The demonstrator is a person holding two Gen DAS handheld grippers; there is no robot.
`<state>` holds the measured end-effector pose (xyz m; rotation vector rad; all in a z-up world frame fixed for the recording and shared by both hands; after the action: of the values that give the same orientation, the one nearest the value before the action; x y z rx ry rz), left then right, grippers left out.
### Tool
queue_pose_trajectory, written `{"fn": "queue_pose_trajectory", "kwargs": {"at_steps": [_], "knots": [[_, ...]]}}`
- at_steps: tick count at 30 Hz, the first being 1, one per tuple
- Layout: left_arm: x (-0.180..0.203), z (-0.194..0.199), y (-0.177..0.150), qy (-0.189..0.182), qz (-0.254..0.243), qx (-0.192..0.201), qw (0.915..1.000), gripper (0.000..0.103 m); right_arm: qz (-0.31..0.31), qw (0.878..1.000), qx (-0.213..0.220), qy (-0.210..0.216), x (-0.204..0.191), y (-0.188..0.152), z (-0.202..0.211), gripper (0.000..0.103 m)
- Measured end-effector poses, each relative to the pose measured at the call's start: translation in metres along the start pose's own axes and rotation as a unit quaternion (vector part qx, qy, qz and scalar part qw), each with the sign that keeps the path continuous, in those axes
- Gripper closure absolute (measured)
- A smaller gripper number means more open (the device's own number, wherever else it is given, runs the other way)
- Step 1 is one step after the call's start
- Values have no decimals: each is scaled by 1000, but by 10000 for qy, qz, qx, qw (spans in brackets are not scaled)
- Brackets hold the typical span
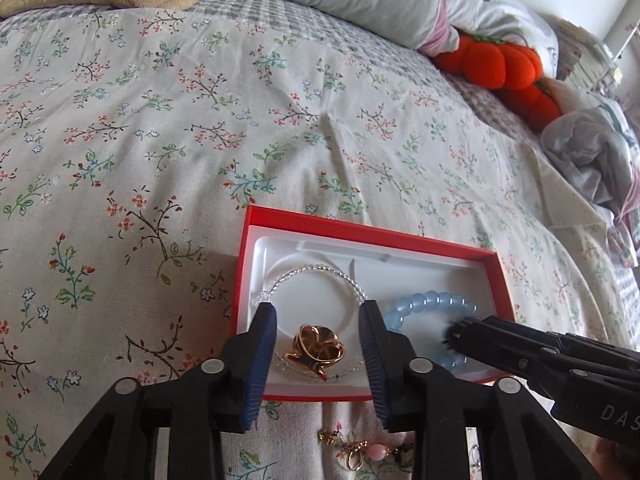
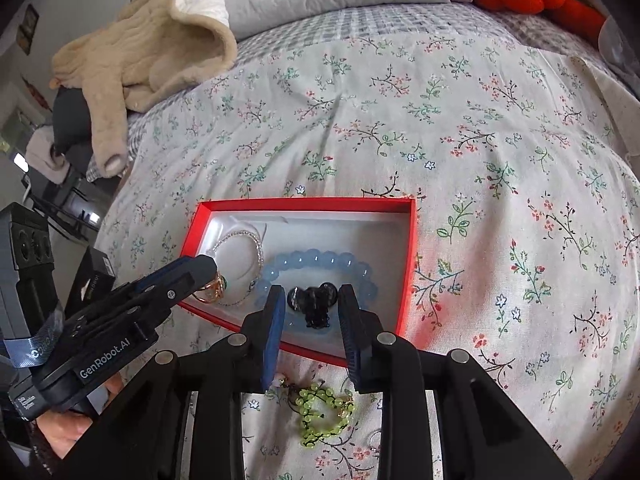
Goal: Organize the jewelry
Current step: 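Place gold rings in the box with left tool while right sets clip on blue bracelet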
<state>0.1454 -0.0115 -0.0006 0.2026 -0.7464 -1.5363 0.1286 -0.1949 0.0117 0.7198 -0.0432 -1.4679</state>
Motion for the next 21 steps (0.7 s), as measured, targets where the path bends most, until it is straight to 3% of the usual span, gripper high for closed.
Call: {"fn": "queue_pose_trajectory", "kwargs": {"at_steps": [10, 14, 21], "knots": [[8, 23, -12, 163, -197, 40, 9997, 57, 16, 9998, 156, 99, -10, -8, 25, 64], [8, 32, -19, 248, -273, 21, 9993, 52, -50, 9998, 185, 68, -10, -16, 36, 55], [3, 47, -34, 443, -370, -89, 9983, 32, -98, 9997, 161, -162, -7, -32, 49, 47]]}}
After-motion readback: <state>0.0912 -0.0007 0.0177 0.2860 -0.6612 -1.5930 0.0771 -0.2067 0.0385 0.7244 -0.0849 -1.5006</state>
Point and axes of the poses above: each gripper's, at about its wrist camera, not at the fingertips, and z roughly against the way its jaws point, x to its right, y to its top, the point moved 2 cm from there along -z, roughly the way its jaws point, and after that the axes turned 4 degrees about y, right-handed, at the moved point
